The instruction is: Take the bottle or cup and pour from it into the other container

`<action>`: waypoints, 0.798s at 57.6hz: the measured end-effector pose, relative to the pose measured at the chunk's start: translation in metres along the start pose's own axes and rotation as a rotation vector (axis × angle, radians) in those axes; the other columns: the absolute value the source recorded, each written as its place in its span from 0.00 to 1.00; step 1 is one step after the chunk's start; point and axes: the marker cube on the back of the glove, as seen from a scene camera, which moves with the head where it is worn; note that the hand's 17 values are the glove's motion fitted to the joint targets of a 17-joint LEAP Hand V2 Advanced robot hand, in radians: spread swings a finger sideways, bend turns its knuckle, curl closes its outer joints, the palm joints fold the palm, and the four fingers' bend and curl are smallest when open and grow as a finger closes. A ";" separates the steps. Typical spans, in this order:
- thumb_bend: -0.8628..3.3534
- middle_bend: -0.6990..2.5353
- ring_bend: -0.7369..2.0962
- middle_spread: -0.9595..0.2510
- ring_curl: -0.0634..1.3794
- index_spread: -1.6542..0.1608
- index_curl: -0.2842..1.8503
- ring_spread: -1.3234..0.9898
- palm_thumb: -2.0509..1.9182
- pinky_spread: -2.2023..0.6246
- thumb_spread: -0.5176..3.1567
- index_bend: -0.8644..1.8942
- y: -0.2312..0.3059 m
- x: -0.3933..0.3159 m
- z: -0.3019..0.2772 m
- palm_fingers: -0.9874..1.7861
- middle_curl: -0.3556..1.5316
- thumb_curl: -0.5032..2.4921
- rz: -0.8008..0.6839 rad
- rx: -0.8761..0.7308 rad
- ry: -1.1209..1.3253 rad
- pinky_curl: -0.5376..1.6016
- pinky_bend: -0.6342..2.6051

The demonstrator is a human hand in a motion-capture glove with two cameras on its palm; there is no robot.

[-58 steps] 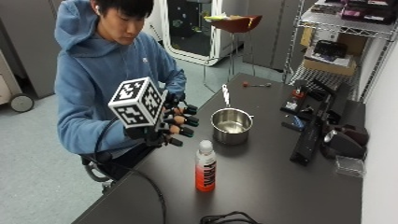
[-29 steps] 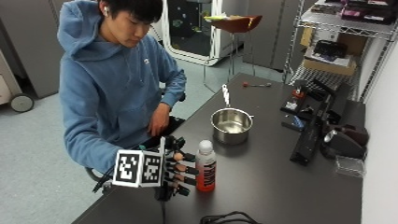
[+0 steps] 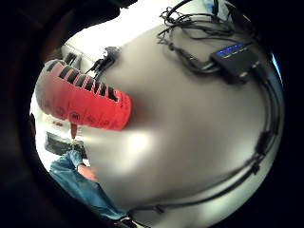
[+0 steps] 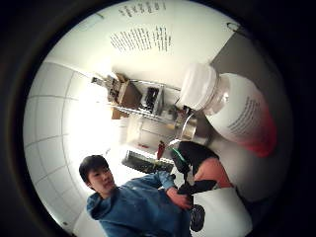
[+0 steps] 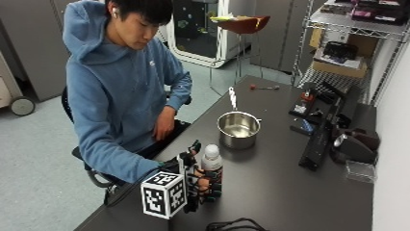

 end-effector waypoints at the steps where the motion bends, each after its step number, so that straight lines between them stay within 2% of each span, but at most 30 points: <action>1: 0.20 0.29 0.43 0.81 0.26 0.70 0.21 0.61 0.67 0.87 0.38 0.35 -0.001 0.000 0.003 0.36 0.37 0.28 0.001 -0.001 -0.012 0.39 0.44; 15: 0.20 0.27 0.46 0.84 0.27 0.71 0.21 0.63 0.69 0.87 0.37 0.35 -0.017 0.001 0.043 0.39 0.36 0.29 -0.008 0.050 -0.191 0.40 0.46; 23: 0.20 0.29 0.48 0.88 0.26 0.73 0.22 0.63 0.70 0.87 0.37 0.37 -0.025 -0.001 0.054 0.50 0.37 0.29 -0.034 0.143 -0.212 0.39 0.44; 31: 0.22 0.33 0.48 0.83 0.27 0.81 0.26 0.57 0.75 0.81 0.35 0.39 -0.028 -0.006 0.066 0.71 0.40 0.31 -0.028 0.205 -0.201 0.36 0.39; 46: 0.20 0.32 0.45 0.78 0.31 0.85 0.29 0.53 0.78 0.75 0.27 0.37 -0.039 -0.037 0.084 0.76 0.42 0.35 -0.029 0.173 -0.215 0.39 0.37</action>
